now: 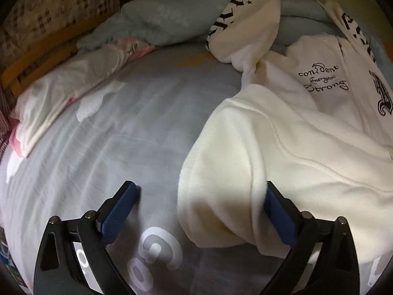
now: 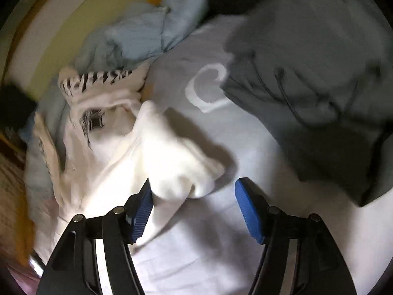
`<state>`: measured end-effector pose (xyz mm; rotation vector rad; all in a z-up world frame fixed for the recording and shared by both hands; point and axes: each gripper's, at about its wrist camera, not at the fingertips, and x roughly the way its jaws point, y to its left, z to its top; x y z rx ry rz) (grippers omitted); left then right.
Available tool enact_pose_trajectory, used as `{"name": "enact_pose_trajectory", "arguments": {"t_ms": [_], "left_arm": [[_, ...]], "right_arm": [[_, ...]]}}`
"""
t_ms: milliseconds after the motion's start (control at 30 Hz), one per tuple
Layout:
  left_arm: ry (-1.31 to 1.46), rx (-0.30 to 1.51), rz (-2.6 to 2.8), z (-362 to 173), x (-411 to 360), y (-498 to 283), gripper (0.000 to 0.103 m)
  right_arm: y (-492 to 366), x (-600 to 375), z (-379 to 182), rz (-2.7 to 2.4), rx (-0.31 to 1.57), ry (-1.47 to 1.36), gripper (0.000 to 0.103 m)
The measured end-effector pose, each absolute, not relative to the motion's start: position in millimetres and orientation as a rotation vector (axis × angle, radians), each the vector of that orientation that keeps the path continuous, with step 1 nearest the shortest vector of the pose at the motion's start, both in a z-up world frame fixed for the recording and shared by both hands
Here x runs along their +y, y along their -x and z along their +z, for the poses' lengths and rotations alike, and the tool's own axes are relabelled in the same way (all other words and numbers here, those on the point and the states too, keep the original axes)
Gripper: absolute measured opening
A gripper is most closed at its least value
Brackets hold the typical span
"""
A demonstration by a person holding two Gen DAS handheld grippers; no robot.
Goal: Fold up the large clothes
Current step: 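Open the right gripper and withdraw both grippers from the sleeve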
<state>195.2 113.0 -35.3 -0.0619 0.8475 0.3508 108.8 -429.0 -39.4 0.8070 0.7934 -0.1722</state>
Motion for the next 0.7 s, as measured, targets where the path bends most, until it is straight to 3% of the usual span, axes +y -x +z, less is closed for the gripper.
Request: {"name": "enact_pose_trajectory", "arguments": {"t_ms": [33,67,100,133,267,367,467,600,700], "left_arm": [[0.065,0.850,0.353,-35.3,113.7,-195.5,0.103],[0.059,0.849,0.358,-35.9,111.9,-194.2,0.103],[0.049,0.846,0.363,-36.0,109.6,-194.6,0.103],[0.039,0.842,0.366,-35.3,107.7,-193.4,0.103],[0.054,0.850,0.346,-35.8,111.9,-192.0,0.103],[0.069,0.858,0.307,-36.1,113.7,-189.4,0.103],[0.108,0.880,0.270,-38.7,120.4,-189.8,0.103],[0.103,0.878,0.265,-38.8,118.7,-189.9,0.103],[0.142,0.884,0.194,-38.5,122.2,-189.8,0.103]], "right_arm": [[-109.8,-435.1,-42.9,-0.136,0.774,-0.849,0.067],[-115.4,-440.6,-44.9,-0.025,0.732,-0.891,0.054],[-124.3,-446.2,-51.7,0.145,0.698,-0.969,0.036],[-130.7,-449.3,-59.9,0.188,0.722,-1.040,0.010],[-126.1,-447.9,-33.5,0.095,0.677,-0.901,0.009],[-111.1,-408.9,32.7,0.033,0.567,-0.429,0.009],[-118.3,-373.7,34.7,-0.042,0.643,-0.141,0.009],[-143.6,-408.0,-16.5,-0.094,0.841,-0.385,0.010],[-144.0,-413.5,-11.8,-0.122,0.826,-0.385,0.026]]}}
